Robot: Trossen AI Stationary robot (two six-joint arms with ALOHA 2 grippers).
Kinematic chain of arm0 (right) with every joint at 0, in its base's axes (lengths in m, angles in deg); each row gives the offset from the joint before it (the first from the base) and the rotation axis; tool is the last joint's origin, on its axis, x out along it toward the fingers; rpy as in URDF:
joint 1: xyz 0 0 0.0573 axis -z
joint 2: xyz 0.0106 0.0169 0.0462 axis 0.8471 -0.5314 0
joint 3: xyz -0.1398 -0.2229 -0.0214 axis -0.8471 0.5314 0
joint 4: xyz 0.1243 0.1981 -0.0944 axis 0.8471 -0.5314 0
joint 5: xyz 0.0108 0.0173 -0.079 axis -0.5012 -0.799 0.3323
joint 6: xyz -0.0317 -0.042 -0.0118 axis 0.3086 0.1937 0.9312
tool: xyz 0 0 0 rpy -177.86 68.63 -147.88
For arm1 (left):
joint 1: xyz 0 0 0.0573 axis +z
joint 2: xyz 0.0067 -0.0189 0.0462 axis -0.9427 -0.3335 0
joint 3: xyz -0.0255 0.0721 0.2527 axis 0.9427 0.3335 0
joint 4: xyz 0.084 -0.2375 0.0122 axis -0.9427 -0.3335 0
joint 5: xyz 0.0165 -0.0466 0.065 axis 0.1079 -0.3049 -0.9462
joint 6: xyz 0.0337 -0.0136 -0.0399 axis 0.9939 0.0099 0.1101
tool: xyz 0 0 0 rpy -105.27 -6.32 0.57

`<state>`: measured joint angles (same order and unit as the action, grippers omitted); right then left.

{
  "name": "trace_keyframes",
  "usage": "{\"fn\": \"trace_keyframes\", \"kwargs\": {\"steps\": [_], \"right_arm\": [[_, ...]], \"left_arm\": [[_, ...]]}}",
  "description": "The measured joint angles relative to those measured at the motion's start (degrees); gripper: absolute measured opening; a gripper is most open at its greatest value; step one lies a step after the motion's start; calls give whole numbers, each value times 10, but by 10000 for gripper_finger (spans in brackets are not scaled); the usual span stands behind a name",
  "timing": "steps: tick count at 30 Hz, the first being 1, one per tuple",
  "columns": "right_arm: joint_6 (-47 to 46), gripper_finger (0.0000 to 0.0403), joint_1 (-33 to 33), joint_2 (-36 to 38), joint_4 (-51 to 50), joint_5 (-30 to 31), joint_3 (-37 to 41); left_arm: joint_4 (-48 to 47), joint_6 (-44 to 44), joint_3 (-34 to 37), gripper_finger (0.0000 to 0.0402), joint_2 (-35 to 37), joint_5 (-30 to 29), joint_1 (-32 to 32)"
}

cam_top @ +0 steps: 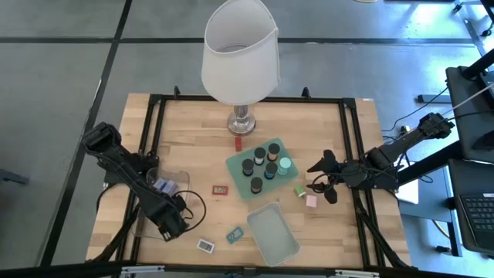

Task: Pick & Place Office items
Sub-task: Put the bottom red charger adapter into the transparent bin, then put the red digital timer into the gray bin

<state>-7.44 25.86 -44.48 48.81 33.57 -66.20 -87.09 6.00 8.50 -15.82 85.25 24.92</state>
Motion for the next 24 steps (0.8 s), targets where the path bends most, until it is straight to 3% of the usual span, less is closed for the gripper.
{"fn": "trace_keyframes", "kwargs": {"steps": [11, 17, 24], "right_arm": [[0, 291, 0, 0, 0, 1, 0], [0, 291, 0, 0, 0, 1, 0], [0, 291, 0, 0, 0, 1, 0]], "left_arm": [[1, 9, 0, 242, 0, 1, 0], [-13, 43, -14, 240, 0, 36, 15], [-143, 69, -76, 221, 0, 28, 33]]}}
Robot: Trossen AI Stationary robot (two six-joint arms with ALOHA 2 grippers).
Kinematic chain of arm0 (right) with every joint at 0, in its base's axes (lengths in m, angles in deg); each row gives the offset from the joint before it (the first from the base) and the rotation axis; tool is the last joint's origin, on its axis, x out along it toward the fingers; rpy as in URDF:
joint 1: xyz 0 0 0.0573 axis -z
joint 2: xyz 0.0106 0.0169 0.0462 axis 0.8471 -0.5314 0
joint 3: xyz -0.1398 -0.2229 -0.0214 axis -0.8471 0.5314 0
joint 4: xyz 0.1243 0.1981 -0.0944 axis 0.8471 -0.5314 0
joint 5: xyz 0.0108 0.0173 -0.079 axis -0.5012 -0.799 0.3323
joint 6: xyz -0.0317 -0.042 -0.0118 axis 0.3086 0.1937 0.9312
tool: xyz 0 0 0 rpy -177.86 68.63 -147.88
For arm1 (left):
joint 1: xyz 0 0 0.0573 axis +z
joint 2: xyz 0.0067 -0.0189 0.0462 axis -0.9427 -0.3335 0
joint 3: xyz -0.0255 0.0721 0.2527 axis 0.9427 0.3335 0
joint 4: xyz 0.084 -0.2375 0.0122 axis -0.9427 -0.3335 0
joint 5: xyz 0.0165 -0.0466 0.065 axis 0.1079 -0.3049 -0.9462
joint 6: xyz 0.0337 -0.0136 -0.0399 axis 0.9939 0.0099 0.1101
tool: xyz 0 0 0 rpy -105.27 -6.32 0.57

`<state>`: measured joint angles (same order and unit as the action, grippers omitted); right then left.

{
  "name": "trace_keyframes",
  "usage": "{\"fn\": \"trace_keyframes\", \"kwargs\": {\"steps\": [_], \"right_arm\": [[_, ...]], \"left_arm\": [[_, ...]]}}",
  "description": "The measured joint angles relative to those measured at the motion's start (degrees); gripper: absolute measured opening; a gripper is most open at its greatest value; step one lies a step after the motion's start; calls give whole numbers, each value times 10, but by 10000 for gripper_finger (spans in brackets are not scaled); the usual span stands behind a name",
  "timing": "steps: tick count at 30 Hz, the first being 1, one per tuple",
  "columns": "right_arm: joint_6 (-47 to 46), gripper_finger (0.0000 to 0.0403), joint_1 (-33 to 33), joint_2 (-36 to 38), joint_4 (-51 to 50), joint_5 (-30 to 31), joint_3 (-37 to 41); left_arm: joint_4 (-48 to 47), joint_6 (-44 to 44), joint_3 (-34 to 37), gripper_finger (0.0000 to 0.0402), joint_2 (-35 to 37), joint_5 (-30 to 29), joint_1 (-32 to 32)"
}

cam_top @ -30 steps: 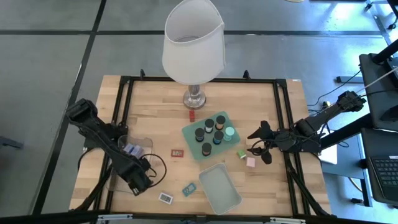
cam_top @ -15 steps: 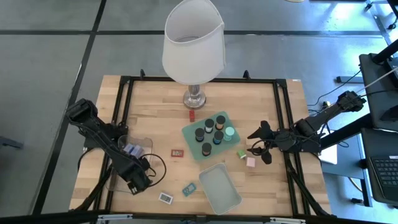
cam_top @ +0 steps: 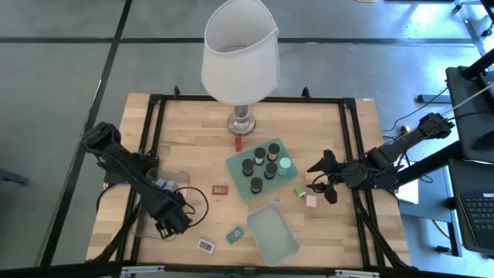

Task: Pick & Place Office items
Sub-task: Put the red digital timer into the gray bin

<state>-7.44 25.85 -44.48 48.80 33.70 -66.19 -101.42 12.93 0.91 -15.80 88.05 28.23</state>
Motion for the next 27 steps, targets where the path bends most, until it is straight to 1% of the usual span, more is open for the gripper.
{"fn": "trace_keyframes", "kwargs": {"steps": [3, 5, 8, 10, 12, 15, 18, 20, 24, 27], "right_arm": [[0, 291, 0, 0, 0, 0, 0], [0, 291, 0, 0, 0, 0, 0], [0, 291, 0, 0, 0, 0, 0], [0, 291, 0, 0, 0, 0, 0], [0, 291, 0, 0, 0, 0, 0], [0, 291, 0, 0, 0, 0, 0], [0, 291, 0, 0, 0, 0, 0], [0, 291, 0, 0, 0, 0, 0], [0, 291, 0, 0, 0, 0, 0], [0, 291, 0, 0, 0, 0, 0]], "left_arm": [[-54, 3, -30, 215, 0, -4, 17], [-81, 7, -51, 213, 0, -22, 32], [-103, 29, -84, 210, 0, -73, 53], [-105, 51, -106, 210, 0, -117, 68], [-105, 78, -127, 210, 0, -187, 82], [-84, 124, -147, 209, 1, -330, 98], [-43, 178, -152, 210, 1, -473, 111], [-6, 211, -152, 209, 1, -545, 118], [74, 276, -152, 210, 1, -651, 133], [120, 317, -152, 214, 1, -685, 145]]}}
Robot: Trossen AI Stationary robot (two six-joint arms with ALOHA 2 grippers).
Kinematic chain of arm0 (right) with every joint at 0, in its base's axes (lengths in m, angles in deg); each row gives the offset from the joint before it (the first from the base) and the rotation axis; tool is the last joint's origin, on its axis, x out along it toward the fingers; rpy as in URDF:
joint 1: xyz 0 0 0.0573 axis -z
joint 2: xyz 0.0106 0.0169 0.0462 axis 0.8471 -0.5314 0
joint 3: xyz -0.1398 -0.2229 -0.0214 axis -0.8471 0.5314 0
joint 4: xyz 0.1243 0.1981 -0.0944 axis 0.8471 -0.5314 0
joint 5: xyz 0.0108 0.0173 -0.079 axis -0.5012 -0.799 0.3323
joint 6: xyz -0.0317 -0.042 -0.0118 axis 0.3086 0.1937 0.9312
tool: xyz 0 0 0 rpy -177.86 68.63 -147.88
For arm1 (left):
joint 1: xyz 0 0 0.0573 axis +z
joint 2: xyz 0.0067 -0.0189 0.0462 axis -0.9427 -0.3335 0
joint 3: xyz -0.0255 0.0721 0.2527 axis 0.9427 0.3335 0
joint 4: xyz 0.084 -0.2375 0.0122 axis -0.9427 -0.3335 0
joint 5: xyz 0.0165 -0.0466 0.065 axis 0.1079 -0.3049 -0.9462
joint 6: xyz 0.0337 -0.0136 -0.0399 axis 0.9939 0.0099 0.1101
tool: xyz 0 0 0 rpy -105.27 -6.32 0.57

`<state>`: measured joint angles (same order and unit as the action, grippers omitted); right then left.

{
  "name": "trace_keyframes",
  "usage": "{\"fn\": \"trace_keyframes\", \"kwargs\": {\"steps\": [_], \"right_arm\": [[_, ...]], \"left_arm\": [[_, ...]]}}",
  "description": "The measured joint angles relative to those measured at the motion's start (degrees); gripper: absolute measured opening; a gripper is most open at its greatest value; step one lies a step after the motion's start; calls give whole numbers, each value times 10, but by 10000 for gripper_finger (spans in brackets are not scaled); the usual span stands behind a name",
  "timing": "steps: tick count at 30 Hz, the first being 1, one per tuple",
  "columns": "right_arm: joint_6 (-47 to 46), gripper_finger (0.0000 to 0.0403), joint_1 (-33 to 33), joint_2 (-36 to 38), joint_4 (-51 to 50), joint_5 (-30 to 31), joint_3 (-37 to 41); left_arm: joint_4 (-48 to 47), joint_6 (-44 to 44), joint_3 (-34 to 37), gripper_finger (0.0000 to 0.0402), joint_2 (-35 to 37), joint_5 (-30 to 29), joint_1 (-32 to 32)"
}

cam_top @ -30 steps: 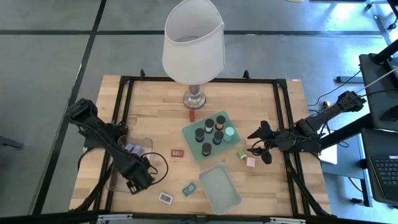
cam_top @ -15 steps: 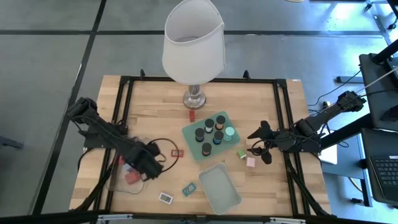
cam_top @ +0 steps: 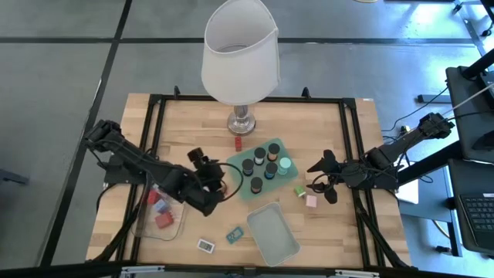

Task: Pick & Place Office items
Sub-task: Put the red digital timer into the gray bin

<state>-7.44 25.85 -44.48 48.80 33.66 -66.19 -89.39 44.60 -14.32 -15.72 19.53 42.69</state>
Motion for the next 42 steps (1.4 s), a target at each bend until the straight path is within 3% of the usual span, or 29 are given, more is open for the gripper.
{"fn": "trace_keyframes", "kwargs": {"steps": [9, 18, 26, 34, 42], "right_arm": [[0, 291, 0, 0, 0, 0, 0], [0, 291, 0, 0, 0, 0, 0], [0, 291, 0, 0, 0, -1, 0], [0, 291, 0, 0, 0, -1, 0], [0, 291, 0, 0, 0, -1, 0]], "left_arm": [[26, 32, 22, 229, 0, 26, 38], [210, 120, 149, 226, 0, 244, 83], [244, 167, 200, 232, 0, 308, 90], [315, 172, 252, 235, -3, 323, 94], [328, 184, 254, 287, -6, 356, 108]]}}
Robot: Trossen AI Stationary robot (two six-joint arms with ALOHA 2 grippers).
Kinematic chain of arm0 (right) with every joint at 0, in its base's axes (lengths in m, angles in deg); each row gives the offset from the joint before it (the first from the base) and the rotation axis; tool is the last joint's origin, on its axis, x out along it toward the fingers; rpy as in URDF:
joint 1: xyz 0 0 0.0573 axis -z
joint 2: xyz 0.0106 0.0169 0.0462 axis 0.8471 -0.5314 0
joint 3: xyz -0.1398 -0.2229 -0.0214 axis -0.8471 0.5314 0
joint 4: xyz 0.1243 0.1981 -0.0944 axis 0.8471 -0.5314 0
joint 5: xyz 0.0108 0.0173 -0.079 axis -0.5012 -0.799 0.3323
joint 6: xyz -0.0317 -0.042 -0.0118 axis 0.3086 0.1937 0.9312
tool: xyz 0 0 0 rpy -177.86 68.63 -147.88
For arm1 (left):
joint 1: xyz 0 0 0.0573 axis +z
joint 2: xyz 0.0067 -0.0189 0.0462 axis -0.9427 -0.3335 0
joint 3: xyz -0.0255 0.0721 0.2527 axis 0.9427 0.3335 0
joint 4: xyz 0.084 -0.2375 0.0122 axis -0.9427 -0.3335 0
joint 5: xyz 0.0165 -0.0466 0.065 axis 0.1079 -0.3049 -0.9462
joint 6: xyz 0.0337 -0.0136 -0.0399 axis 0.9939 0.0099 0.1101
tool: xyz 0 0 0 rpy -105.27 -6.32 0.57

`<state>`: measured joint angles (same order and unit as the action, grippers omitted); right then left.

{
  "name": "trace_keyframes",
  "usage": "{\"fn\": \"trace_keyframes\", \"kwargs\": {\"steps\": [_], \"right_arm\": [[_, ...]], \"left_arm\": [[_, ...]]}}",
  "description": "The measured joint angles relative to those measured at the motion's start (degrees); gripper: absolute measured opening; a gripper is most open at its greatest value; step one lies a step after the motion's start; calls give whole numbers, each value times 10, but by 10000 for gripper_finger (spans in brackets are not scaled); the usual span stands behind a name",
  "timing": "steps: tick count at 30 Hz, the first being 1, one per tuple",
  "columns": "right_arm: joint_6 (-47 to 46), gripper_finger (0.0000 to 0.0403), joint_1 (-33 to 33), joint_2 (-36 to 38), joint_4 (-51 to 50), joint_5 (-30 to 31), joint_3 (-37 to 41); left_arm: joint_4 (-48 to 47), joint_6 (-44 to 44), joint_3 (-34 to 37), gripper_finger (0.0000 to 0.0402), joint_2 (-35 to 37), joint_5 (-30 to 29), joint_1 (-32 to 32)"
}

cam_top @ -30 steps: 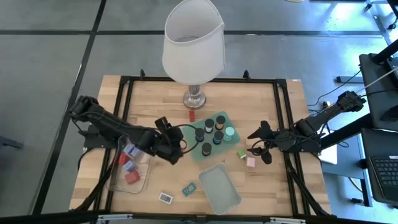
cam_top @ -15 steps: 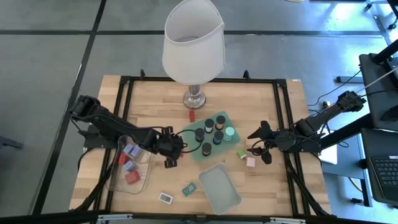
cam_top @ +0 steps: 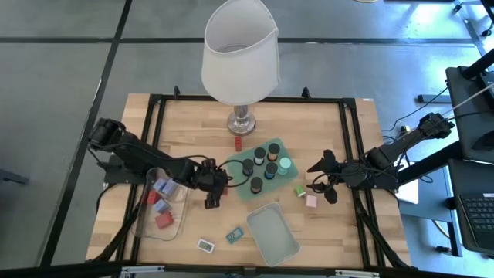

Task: Pick & Place Office items
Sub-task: Put the red digital timer into the gray bin

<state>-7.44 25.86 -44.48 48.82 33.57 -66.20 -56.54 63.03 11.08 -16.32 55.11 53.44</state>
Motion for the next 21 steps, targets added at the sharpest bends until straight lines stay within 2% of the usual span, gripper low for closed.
{"fn": "trace_keyframes", "kwargs": {"steps": [4, 14, 21], "right_arm": [[0, 291, 0, 0, 0, 0, 0], [0, 291, 0, 0, 0, 0, 0], [0, 291, 0, 0, 0, 1, 0]], "left_arm": [[14, 16, 0, 304, -27, 16, 0], [23, 31, -2, 306, -96, 18, 10], [25, 8, -2, 287, -101, 47, 15]]}}
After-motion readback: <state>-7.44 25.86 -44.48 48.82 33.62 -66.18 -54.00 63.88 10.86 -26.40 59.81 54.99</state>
